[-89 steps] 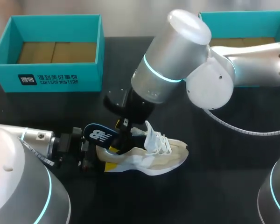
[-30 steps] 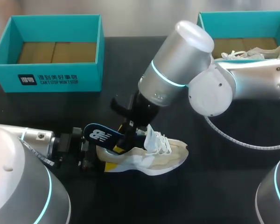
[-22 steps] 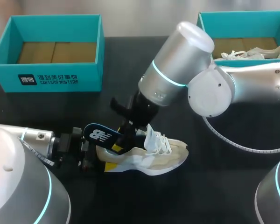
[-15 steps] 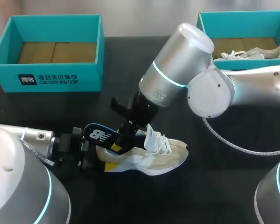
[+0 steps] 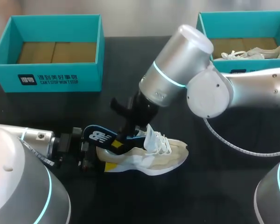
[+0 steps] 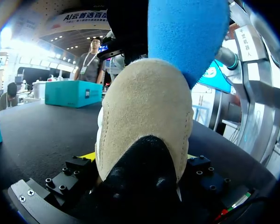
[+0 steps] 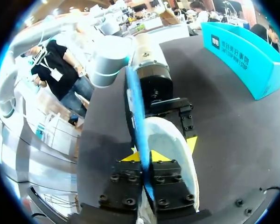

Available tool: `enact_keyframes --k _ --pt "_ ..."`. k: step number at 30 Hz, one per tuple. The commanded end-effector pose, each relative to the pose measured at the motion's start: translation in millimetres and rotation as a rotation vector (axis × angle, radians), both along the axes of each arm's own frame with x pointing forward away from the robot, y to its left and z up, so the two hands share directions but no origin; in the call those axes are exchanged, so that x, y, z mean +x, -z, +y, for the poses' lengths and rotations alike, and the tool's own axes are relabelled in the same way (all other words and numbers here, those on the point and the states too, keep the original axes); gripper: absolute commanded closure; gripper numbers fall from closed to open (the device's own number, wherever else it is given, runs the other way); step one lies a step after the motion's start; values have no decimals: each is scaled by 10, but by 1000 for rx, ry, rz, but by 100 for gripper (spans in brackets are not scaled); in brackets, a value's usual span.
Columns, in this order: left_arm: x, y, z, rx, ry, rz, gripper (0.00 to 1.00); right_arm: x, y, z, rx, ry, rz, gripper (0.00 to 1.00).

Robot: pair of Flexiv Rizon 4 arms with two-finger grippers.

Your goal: Take the shoe out of the shoebox, open the shoe tongue, remove and reinsert the insole, then place the shoe into the shoebox

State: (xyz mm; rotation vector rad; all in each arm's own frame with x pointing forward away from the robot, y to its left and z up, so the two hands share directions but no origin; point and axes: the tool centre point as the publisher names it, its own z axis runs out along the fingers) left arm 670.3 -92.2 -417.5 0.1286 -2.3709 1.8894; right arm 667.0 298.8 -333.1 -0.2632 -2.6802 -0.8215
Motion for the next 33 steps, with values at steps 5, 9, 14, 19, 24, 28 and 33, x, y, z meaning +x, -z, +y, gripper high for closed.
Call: enact_keyframes --k 5,9,14,19,24,28,33 --pt "8 27 -5 0 -1 0 100 36 -122 62 39 -35 -28 100" --pt "8 27 -5 0 -1 0 100 64 -248 122 48 -58 -51 100" --pt "8 27 -5 0 -1 0 100 126 -401 249 114 -94 -113 100" --pt "8 27 -5 0 -1 0 100 142 -445 285 139 -107 -135 100" --pt "8 27 -5 0 -1 0 100 142 -445 285 139 -107 -135 100" --pt "8 27 -5 0 -1 0 100 142 -445 285 139 -107 -135 100" --pt "8 27 -5 0 -1 0 100 195 -412 366 171 -121 -140 100"
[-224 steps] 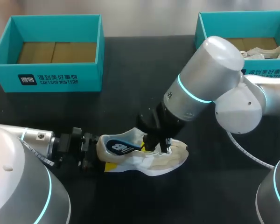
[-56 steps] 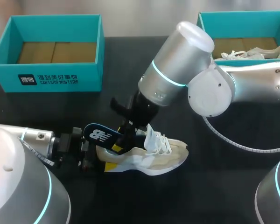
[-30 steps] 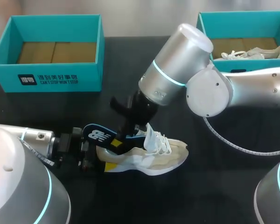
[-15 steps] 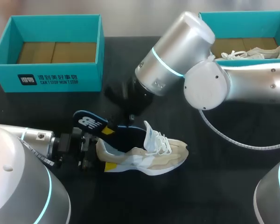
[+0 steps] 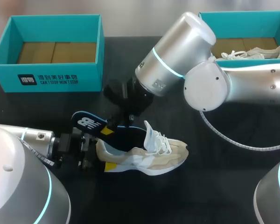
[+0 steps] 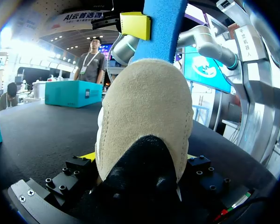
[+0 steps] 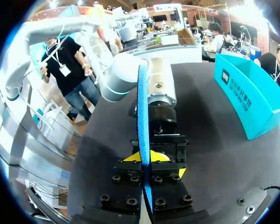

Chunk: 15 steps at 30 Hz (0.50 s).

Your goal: Take the shoe out of the shoebox, open the shoe tongue, remove and reinsert the insole, then place the shoe into the shoebox

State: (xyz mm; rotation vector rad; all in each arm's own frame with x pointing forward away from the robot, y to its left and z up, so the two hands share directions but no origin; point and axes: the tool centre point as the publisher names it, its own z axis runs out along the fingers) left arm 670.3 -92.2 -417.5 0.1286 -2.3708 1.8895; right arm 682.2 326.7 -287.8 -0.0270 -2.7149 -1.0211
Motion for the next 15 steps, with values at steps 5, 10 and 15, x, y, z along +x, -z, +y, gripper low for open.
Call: enact_keyframes --k 5,10,15 --pt "8 28 -5 0 -1 0 100 56 -161 159 110 -16 -36 100" --pt "8 28 -5 0 -1 0 100 -14 -612 55 290 64 -76 100" --pt "8 28 -5 0 -1 0 100 -14 -612 55 290 64 -76 100"
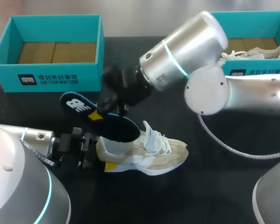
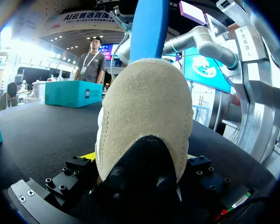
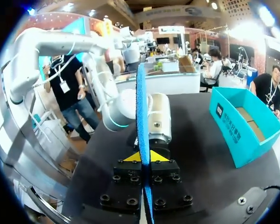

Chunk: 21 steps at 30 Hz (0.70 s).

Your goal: Take the shoe out of the shoebox, open the shoe tongue, remove and reinsert the insole, then place the shoe into the shoebox

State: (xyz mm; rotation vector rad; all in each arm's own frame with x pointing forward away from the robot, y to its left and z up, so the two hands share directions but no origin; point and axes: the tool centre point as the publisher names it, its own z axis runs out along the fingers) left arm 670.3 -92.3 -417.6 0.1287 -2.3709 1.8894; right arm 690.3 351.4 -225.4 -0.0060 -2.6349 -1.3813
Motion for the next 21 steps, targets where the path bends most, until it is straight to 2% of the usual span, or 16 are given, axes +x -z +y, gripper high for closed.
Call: enact_keyframes --k 1,16,21 --pt "7 27 -4 0 0 0 100 -95 12 -192 46 23 -9 100" --pt "7 27 -4 0 0 0 100 -95 12 -192 46 23 -9 100" --pt "7 27 -4 0 0 0 100 0 -345 -279 102 2 -1 100"
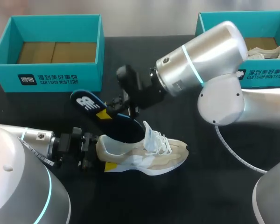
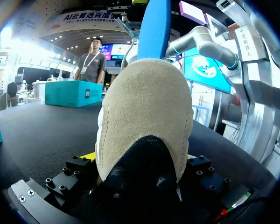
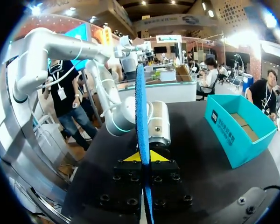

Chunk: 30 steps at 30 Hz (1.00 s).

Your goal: Take the shoe out of the shoebox, open the shoe tongue, remove and reinsert the insole, then place the shoe into the shoebox

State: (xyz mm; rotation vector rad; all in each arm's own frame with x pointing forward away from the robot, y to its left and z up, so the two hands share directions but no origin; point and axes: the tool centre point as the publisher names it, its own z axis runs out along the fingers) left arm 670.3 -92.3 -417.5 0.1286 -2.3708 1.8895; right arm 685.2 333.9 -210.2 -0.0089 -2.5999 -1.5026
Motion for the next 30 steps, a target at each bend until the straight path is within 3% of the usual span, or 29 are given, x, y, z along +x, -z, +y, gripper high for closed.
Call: enact_keyframes --k 1,8,13,28,30 --pt "7 28 -4 0 -1 0 100 50 -271 -121 31 -19 21 100" --pt "7 28 -4 0 -1 0 100 13 -734 -260 120 -31 49 100" --pt "7 28 -4 0 -1 0 100 46 -1014 -457 278 -81 66 100" --pt "7 28 -4 0 -1 0 100 46 -1014 -457 278 -81 66 100" --pt "7 28 -4 0 -1 0 100 25 -1158 -590 281 -57 86 100"
